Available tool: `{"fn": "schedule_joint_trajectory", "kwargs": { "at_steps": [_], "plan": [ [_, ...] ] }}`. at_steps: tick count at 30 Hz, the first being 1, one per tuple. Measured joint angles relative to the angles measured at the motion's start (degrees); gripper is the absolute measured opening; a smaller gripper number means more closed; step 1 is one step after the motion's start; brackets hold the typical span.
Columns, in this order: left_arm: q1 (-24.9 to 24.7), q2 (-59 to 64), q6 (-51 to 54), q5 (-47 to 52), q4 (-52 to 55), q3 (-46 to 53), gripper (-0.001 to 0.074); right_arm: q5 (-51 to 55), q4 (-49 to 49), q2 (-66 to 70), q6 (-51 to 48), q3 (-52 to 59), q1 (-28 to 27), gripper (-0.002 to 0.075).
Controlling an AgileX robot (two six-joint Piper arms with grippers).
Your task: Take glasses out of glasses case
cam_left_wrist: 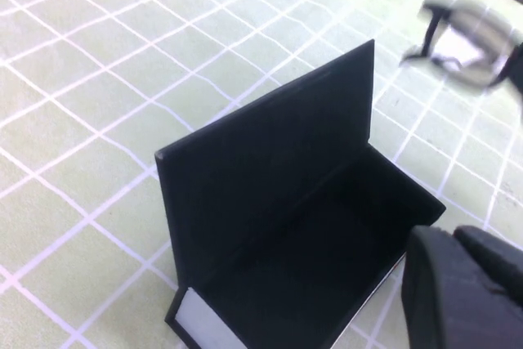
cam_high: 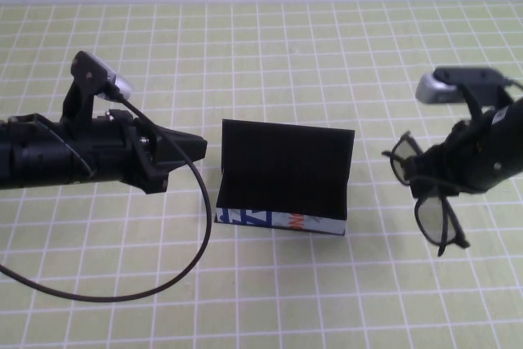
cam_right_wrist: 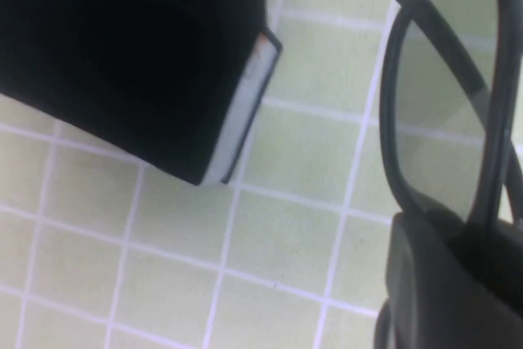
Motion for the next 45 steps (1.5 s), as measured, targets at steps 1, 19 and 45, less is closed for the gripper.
{"fn": "schedule_joint_trajectory", "kwargs": {
  "at_steps": [1, 19, 45],
  "plan": [
    [0.0, 0.0, -0.1, 0.0, 0.0, 0.0, -0.0004, -0.8, 0.7, 0.7, 0.1, 0.8, 0.0, 0.0058],
    [0.0, 0.0, -0.6, -0.7, -0.7, 0.0, -0.0004, -6.3, 2.5, 8.9, 0.1, 1.5, 0.0, 0.0333],
    [0.0, -50.7, -6.8, -35.3, -9.8, 27.1, -0.0004, 11.9, -2.2, -71.3, 8.1, 25.5, -0.1, -0.0015]
  ]
}}
